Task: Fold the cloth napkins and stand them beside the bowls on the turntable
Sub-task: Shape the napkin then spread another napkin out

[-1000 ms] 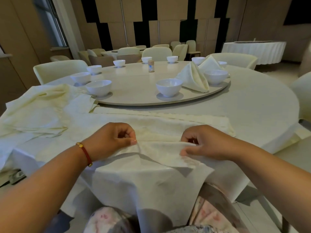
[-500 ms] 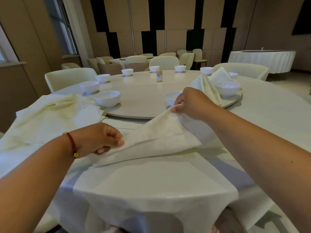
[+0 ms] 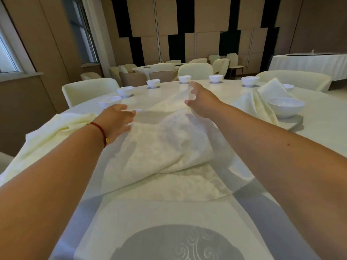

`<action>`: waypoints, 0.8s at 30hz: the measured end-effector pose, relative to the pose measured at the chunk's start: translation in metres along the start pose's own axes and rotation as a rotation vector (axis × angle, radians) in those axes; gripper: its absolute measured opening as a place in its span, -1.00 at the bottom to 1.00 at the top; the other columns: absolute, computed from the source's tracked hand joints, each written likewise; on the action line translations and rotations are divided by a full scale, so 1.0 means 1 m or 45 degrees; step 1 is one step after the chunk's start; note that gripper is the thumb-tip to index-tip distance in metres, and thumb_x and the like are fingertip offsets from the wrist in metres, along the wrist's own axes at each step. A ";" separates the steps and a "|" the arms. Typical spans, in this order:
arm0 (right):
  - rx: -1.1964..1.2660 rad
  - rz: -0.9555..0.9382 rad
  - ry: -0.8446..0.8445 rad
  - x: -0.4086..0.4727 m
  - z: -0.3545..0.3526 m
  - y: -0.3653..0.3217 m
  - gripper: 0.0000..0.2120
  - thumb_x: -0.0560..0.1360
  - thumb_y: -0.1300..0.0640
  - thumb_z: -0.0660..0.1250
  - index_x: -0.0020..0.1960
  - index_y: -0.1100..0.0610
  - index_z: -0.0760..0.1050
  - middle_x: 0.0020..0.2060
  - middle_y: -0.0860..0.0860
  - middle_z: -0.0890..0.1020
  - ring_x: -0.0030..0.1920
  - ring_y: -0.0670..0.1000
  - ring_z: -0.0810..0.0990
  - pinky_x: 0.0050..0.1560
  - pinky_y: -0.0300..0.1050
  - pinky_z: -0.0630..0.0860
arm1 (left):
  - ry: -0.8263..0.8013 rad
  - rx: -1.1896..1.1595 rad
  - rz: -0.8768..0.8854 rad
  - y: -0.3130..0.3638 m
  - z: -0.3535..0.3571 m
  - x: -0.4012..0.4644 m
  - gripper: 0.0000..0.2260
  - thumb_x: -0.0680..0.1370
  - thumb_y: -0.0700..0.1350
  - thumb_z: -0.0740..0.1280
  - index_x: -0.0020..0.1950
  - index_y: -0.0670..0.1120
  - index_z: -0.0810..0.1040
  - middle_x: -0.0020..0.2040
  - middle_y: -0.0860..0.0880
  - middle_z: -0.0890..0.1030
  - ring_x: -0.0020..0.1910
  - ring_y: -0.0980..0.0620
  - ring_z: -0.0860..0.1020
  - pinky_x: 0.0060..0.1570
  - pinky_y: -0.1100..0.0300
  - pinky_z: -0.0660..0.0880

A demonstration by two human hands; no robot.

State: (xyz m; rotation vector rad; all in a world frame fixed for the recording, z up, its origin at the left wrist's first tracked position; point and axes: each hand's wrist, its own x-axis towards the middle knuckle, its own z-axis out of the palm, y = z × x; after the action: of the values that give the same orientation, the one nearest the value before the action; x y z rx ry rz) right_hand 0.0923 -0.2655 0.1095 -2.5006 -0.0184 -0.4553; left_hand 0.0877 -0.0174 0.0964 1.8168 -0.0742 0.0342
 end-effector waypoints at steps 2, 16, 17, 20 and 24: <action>0.129 -0.025 -0.065 -0.008 0.004 0.001 -0.37 0.60 0.08 0.24 0.56 0.04 0.00 0.47 -0.01 0.30 0.35 0.10 0.40 0.24 -0.09 0.36 | -0.007 0.100 0.077 -0.008 0.004 0.001 -0.50 0.49 -0.10 0.40 0.40 -0.13 0.37 0.29 -0.09 0.45 0.17 -0.05 0.51 0.20 0.05 0.47; -0.112 -0.594 -0.609 -0.156 0.063 0.012 -0.61 0.35 -0.14 0.50 0.06 0.05 0.55 -0.16 -0.07 0.49 -0.09 -0.05 0.45 -0.05 -0.15 0.44 | -0.411 1.135 0.456 -0.055 0.013 -0.087 -0.91 0.51 0.05 0.38 0.00 0.13 0.56 -0.07 0.16 0.58 -0.12 0.22 0.54 -0.12 0.43 0.44; -0.072 -0.611 -0.565 -0.156 0.067 0.014 -0.66 0.38 -0.10 0.49 0.03 0.07 0.58 -0.19 -0.07 0.48 -0.11 -0.05 0.45 -0.06 -0.14 0.43 | -0.331 1.173 0.490 -0.060 0.009 -0.086 -0.86 0.50 0.07 0.38 0.04 0.15 0.52 -0.05 0.17 0.52 -0.11 0.22 0.51 -0.14 0.44 0.40; 0.003 -0.585 -0.514 -0.151 0.073 0.014 -0.83 0.47 0.03 0.43 -0.09 0.13 0.58 -0.18 -0.03 0.51 -0.14 -0.05 0.46 -0.09 -0.14 0.42 | -0.261 1.227 0.427 -0.072 -0.003 -0.082 -0.86 0.49 0.09 0.38 0.01 0.11 0.53 -0.07 0.15 0.52 -0.14 0.22 0.48 -0.19 0.40 0.36; -0.057 -0.600 -0.562 -0.149 0.073 0.012 -0.84 0.52 0.09 0.37 -0.20 0.10 0.48 -0.22 -0.03 0.50 -0.16 -0.01 0.46 -0.09 -0.07 0.42 | -0.195 1.143 0.299 -0.089 -0.012 -0.077 -0.89 0.50 0.05 0.39 -0.17 0.05 0.60 -0.18 0.13 0.59 -0.16 0.16 0.52 -0.22 0.34 0.37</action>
State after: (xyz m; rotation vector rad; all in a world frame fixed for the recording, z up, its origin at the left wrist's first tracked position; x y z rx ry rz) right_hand -0.0234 -0.2221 -0.0017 -2.5828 -0.7872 -0.0749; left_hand 0.0172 0.0182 0.0087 2.6958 -0.4373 0.1073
